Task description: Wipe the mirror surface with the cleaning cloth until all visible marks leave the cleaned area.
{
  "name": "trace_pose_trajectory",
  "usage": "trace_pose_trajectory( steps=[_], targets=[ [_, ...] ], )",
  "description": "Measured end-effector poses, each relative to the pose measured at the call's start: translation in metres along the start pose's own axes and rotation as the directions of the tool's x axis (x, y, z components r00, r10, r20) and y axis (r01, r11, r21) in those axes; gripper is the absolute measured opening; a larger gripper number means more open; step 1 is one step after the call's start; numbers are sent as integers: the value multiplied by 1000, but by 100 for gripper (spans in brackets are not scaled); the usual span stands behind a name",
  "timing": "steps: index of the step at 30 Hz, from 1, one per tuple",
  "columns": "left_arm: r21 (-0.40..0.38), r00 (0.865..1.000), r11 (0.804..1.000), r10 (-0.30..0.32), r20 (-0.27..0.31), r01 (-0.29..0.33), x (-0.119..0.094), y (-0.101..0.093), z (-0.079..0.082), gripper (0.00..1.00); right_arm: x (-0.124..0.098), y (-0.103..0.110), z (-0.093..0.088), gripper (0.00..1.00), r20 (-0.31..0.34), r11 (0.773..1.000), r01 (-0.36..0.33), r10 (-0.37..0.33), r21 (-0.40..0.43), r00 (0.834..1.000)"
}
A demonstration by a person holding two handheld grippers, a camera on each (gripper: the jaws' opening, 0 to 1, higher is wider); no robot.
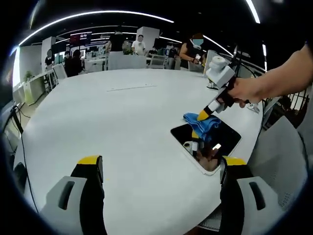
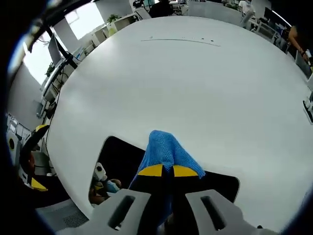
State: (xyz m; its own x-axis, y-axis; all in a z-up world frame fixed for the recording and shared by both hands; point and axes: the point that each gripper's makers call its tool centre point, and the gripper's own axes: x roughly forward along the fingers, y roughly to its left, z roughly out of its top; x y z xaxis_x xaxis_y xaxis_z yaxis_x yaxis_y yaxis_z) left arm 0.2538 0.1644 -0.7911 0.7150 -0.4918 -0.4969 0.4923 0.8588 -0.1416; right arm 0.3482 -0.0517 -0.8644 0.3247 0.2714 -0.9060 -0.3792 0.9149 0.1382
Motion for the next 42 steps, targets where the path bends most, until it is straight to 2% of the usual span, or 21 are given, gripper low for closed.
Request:
trace_pose_trajectory(
  steps=[10, 12, 17, 33, 42],
  targets=[
    [-1, 1000, 1000, 3, 1, -3, 1, 1, 0, 99, -4, -17, -3, 0, -5, 1000, 15, -15, 5, 1000],
    [1, 1000, 1000, 1, -1, -1, 3, 1, 1, 99, -4, -25, 0, 0, -9, 1000, 25, -25, 5, 1000],
    [12, 1000, 1000, -8, -6, 8, 6, 0, 3, 99, -10, -39, -6, 0, -11, 999, 38, -38, 32, 999],
    [-5, 1000, 1000, 0, 8, 0, 8, -2, 3, 99, -8, -32, -6, 0, -26, 999, 34, -34, 17, 999],
    [7, 1000, 1000, 6, 11, -6, 7, -6, 5, 99, -13, -24, -22, 0, -12, 1000, 23, -23, 13, 1000]
  ],
)
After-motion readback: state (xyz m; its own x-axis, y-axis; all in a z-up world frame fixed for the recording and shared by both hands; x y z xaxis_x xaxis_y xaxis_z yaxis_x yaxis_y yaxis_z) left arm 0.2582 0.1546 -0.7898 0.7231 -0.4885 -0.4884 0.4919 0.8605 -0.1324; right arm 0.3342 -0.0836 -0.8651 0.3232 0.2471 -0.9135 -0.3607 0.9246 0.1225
